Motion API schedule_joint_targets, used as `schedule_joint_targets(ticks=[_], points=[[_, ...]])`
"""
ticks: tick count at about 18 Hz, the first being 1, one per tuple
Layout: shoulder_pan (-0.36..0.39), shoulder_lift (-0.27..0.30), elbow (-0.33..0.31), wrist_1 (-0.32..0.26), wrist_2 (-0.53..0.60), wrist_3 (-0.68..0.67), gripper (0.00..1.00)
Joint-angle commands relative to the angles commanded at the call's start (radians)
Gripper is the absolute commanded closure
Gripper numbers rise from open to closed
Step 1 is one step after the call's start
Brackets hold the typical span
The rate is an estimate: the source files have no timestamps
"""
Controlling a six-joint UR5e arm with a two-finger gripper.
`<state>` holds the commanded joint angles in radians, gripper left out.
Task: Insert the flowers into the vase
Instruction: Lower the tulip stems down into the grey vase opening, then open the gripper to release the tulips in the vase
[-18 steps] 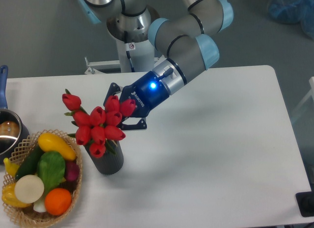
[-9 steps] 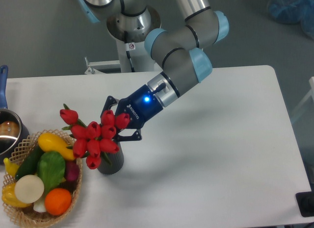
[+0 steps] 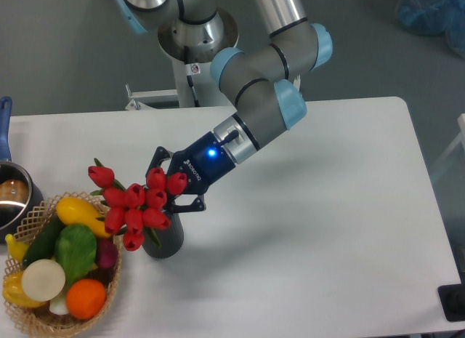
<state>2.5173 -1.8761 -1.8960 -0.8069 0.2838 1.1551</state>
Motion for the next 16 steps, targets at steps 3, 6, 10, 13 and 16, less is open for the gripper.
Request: schedule_joint_targets(ticks=[3,6,10,13,16], points=[[0.000,0.003,-0.015,0.000,0.011,0.002,0.45],[-0.002,0.003,-0.026,0.003,0.037,0.002,0.35],[0.000,0.012,-0.063,0.002,0.103,0.029,0.00],[0.006,0.020,-0.080,0.002,0.127,0.055,0.00],[0.015,0.029,-0.080,0.002,0.127,0.060,0.00]])
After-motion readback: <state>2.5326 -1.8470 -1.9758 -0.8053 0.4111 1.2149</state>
